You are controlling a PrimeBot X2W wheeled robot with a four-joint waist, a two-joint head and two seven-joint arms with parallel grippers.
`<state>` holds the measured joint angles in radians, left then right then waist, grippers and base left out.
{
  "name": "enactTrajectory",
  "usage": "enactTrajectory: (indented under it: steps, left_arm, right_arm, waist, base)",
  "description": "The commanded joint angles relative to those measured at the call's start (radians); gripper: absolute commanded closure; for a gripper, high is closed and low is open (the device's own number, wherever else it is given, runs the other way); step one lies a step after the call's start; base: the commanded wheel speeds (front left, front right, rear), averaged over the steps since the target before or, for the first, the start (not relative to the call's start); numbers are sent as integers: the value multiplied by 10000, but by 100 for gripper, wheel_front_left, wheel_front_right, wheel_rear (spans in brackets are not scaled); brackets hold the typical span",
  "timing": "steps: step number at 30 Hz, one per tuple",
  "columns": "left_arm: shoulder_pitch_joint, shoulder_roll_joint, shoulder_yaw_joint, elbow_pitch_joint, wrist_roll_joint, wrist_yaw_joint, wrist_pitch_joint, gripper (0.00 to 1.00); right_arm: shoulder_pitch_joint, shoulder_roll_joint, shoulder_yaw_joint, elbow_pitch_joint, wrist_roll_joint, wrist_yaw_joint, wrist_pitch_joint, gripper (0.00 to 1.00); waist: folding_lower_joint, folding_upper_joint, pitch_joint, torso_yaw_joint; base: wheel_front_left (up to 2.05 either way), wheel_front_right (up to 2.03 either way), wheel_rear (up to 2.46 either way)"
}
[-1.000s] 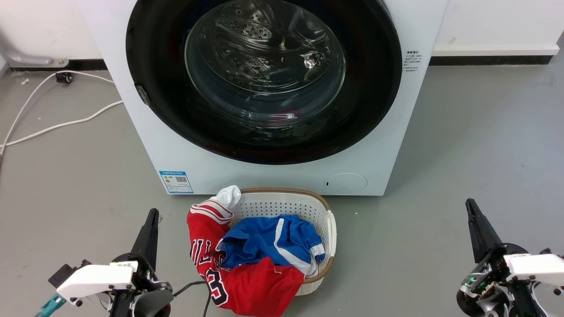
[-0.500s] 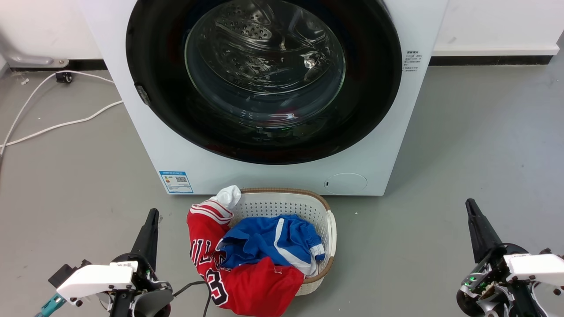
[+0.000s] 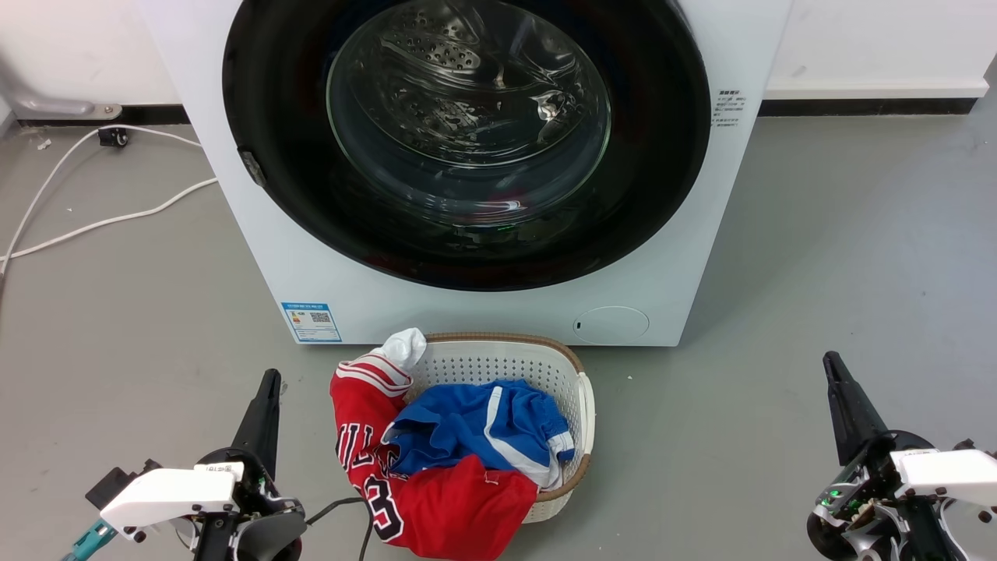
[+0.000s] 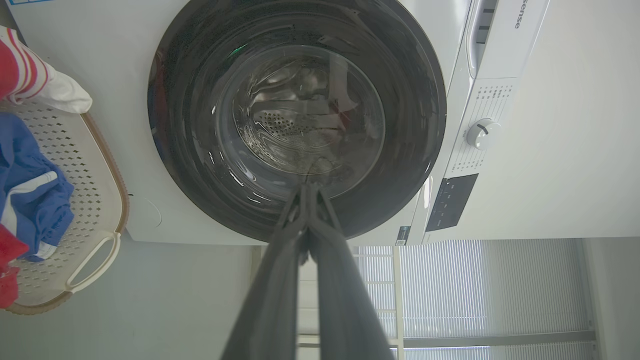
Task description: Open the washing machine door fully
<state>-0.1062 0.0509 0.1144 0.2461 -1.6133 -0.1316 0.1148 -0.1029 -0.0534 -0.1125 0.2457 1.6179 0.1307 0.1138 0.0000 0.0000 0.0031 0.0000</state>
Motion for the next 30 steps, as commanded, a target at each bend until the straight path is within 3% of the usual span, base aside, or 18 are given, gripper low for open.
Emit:
enactTrajectory:
  steps: [1,23,24,30]
  left_arm:
    - [-63,-27,36,-3,23,-18,35,100]
    - [-62,-28,28,-4,17,-18,30,100]
    - [11,-2,-4,23,-2,2,-6,0]
    - [321,-23,-140,124,134,8,-265,0]
  right_arm:
    - [-122,29,-9,14,-86,0,21,100]
    - [-123,32,-15,12,-92,0,28,100]
    - [15,6,-3,22,0,0,-2,0]
    - [359,23,60,226,-220,-1,-237,0]
  waist:
    - [0,0,0,0]
    - [0,0,0,0]
    - [0,0,0,0]
    - [1,0,4,-1]
  base:
    - [0,0,0]
    - [0,0,0]
    - [0,0,0]
    - [0,0,0]
